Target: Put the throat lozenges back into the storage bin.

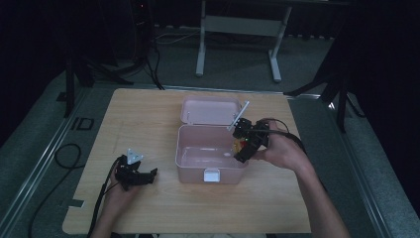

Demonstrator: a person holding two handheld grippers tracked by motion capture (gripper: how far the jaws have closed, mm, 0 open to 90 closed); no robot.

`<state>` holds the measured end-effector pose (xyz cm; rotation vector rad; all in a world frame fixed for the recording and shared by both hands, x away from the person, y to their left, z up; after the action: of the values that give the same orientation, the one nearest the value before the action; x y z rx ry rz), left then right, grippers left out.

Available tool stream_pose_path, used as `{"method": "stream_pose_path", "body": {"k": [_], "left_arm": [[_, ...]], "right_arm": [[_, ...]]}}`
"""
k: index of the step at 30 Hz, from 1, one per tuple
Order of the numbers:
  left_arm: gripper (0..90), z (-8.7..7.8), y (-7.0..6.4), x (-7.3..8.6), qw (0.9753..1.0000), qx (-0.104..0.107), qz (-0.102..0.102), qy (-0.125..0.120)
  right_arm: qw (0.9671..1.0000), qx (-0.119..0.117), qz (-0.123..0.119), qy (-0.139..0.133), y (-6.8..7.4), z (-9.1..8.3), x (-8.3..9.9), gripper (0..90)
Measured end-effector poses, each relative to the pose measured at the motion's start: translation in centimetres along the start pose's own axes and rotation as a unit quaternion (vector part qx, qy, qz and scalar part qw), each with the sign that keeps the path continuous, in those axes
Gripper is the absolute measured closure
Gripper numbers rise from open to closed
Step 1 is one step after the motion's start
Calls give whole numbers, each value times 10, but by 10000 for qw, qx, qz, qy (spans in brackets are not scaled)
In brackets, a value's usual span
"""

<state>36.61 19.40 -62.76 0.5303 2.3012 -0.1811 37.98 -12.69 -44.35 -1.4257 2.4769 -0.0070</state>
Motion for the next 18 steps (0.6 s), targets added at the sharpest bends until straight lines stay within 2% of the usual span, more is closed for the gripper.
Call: {"method": "stream_pose_path", "body": {"k": [18], "left_arm": [[133, 0, 0, 0, 10000, 2, 4, 1]], "right_arm": [[9998, -178, 13, 48, 3, 9, -13, 204]]}}
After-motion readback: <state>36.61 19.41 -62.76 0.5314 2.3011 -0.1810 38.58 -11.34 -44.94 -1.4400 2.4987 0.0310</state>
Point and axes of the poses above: each handheld gripper's, and its own axes: z roughly forward along the jaws, x roughly out of its underside, y roughly to its left, the point moved 9 cm from there along z, roughly forward along the jaws, and after that the axes turned 3 degrees about z, right-handed, at the moved point
